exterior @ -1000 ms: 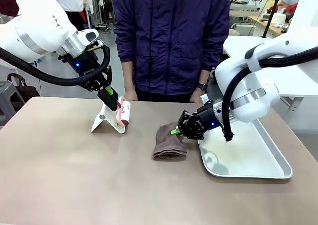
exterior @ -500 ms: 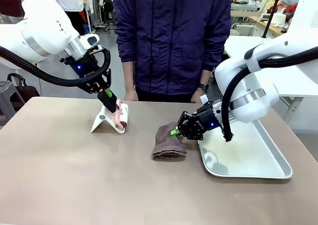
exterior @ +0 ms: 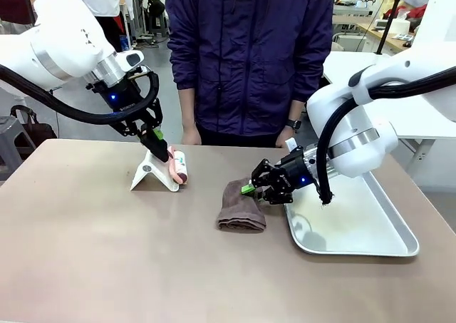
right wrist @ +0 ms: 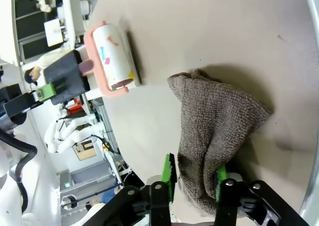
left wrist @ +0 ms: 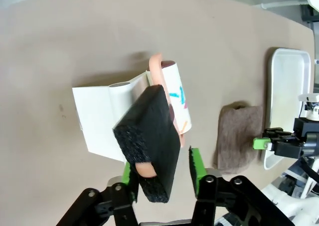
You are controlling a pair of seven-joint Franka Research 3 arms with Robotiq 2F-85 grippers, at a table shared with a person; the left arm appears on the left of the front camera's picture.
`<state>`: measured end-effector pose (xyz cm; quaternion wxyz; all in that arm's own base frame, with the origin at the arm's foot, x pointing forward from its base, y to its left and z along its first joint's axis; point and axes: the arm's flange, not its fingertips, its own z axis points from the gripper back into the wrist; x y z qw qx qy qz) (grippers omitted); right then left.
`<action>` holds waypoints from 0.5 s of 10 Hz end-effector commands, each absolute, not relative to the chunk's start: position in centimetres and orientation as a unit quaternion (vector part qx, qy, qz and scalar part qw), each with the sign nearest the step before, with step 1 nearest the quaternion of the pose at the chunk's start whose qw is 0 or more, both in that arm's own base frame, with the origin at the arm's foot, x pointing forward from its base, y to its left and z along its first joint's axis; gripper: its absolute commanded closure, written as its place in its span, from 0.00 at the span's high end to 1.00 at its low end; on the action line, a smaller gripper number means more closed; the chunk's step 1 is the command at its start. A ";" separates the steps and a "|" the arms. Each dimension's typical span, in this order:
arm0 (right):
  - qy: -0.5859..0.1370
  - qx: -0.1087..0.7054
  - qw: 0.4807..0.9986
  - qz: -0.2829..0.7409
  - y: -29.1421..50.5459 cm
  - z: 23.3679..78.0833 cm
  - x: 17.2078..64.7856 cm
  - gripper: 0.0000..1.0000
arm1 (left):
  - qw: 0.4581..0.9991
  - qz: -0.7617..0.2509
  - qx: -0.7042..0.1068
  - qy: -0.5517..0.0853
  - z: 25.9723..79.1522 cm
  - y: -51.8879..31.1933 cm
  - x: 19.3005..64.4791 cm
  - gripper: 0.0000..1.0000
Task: Clean the surface of the table.
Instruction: Return the Lint Roller and towel to their original positions.
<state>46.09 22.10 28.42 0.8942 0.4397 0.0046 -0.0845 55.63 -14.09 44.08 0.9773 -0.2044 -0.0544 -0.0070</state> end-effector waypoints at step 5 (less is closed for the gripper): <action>0.019 0.454 0.885 -0.097 22.4 28.3 47.0 1.00 | 0.977 0.021 -0.207 -0.056 45.0 -13.4 56.3 1.00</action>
